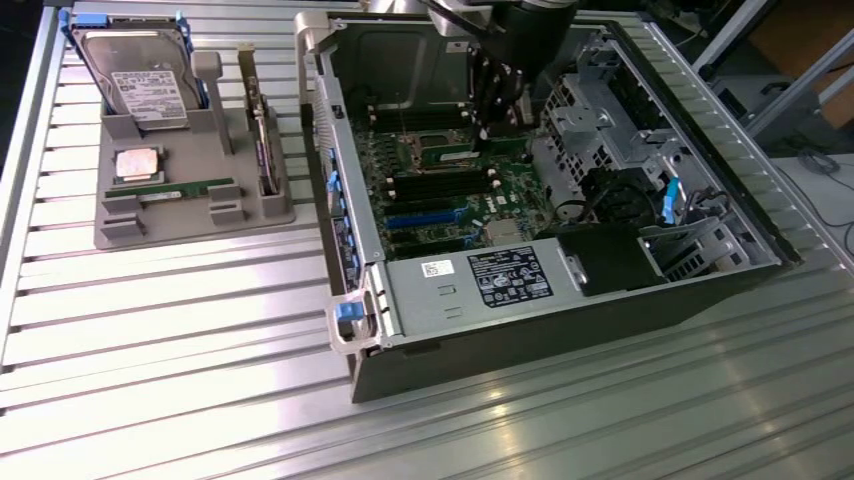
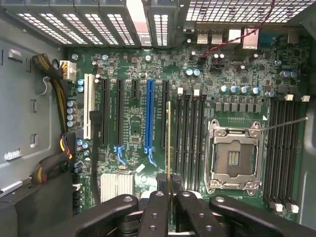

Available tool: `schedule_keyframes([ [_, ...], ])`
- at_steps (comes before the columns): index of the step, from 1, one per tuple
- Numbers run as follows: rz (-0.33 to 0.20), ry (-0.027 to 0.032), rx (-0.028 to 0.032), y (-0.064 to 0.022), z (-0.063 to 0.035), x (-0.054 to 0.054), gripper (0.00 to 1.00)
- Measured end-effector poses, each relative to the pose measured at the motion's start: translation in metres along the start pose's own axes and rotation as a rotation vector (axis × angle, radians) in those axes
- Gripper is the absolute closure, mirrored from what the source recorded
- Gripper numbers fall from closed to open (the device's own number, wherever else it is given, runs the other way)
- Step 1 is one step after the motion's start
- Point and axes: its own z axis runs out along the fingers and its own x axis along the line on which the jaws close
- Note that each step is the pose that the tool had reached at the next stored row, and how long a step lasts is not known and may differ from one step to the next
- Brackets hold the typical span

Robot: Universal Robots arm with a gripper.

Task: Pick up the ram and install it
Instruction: 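Insert the ram into the slot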

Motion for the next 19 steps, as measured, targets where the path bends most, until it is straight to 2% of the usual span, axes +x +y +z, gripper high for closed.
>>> schedule_keyframes([
  [6,0.0,0.0004,0.0,0.0053,0.0094,-0.001,0.87],
  [13,0.0,0.0005,0.0,0.0052,0.0282,-0.002,0.87],
  [19,0.002,0.0003,-0.0001,0.0049,0.0383,-0.008,0.87],
])
